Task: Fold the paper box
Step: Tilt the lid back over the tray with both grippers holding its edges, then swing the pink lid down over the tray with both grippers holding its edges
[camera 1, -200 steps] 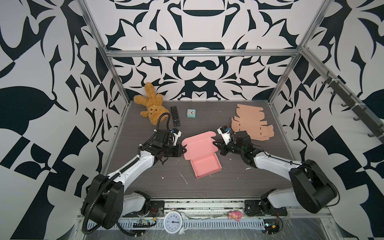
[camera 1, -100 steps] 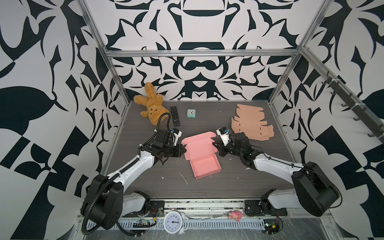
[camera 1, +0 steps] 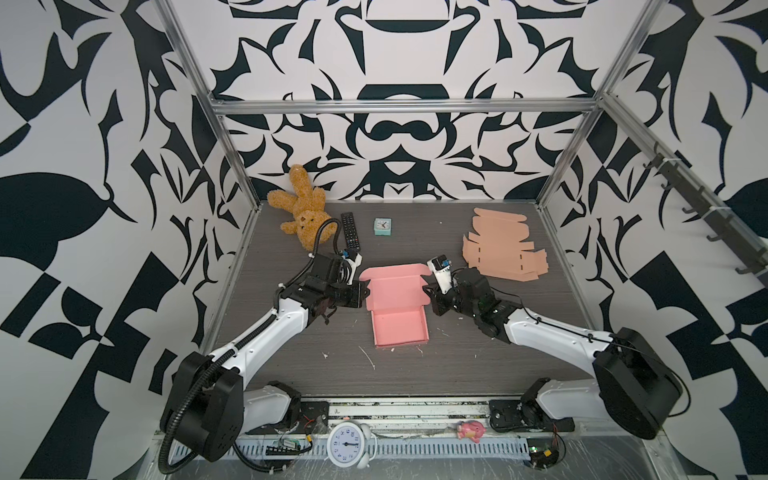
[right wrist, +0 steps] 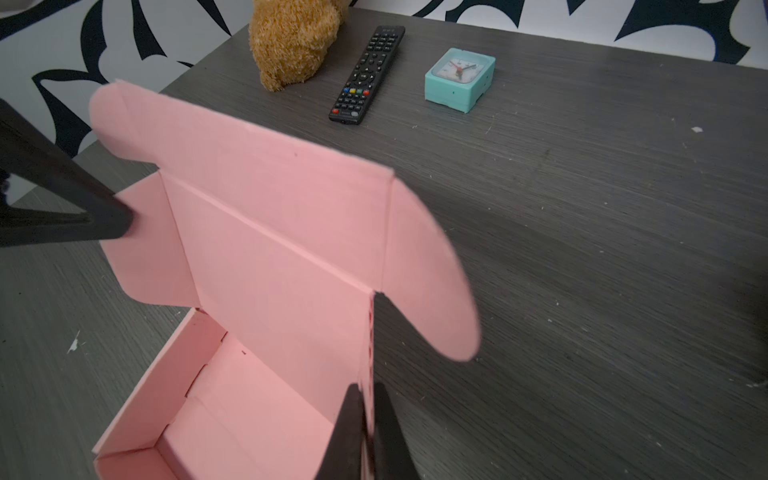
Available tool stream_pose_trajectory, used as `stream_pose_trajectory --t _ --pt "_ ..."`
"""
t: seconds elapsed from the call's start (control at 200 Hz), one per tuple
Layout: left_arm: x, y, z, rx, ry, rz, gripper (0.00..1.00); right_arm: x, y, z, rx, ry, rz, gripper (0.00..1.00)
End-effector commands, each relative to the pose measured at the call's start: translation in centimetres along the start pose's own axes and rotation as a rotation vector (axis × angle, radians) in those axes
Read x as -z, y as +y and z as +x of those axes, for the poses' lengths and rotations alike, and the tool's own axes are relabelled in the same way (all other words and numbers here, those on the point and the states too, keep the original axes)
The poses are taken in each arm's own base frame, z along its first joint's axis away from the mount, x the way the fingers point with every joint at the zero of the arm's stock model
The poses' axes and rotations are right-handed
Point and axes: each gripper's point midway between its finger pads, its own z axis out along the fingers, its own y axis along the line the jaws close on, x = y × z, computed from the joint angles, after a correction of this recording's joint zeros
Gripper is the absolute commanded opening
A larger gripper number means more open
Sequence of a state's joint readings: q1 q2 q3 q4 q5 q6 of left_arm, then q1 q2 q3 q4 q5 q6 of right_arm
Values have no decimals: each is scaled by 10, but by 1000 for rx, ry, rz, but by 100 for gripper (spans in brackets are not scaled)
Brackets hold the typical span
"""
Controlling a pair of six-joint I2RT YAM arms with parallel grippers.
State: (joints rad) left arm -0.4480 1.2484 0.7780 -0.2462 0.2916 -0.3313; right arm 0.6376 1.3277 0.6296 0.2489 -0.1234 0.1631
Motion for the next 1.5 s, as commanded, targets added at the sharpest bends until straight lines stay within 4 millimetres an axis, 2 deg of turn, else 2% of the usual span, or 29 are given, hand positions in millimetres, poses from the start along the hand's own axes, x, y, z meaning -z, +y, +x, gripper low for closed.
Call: stream_pose_trajectory --t 0.0,0.11,0.125,0.155,0.595,0.85,1.215,1.495 --pt "1 -1 -20 -42 -56 -16 6 -1 -4 -13 -23 -4 42 11" --pt "1 -2 -26 -53 -75 -16 6 -6 -4 -13 -36 8 41 12" --pt "-6 2 -22 -44 -53 -24 6 -6 -4 -13 -39 10 40 12" --pt "-8 2 -22 -47 -51 -27 6 -7 -3 -13 -42 12 35 12" --pt "-15 3 -25 -87 -74 -65 6 -16 6 -22 -89 -9 -17 10" --pt "-22 5 -28 -123 -93 -85 6 -19 5 -23 -91 2 -4 14" --pt "-28 -9 -31 -209 -152 -98 6 -14 8 -31 -85 -21 -7 16" --pt "-45 -6 -31 -252 -184 -130 6 -12 7 -22 -81 -12 8 16"
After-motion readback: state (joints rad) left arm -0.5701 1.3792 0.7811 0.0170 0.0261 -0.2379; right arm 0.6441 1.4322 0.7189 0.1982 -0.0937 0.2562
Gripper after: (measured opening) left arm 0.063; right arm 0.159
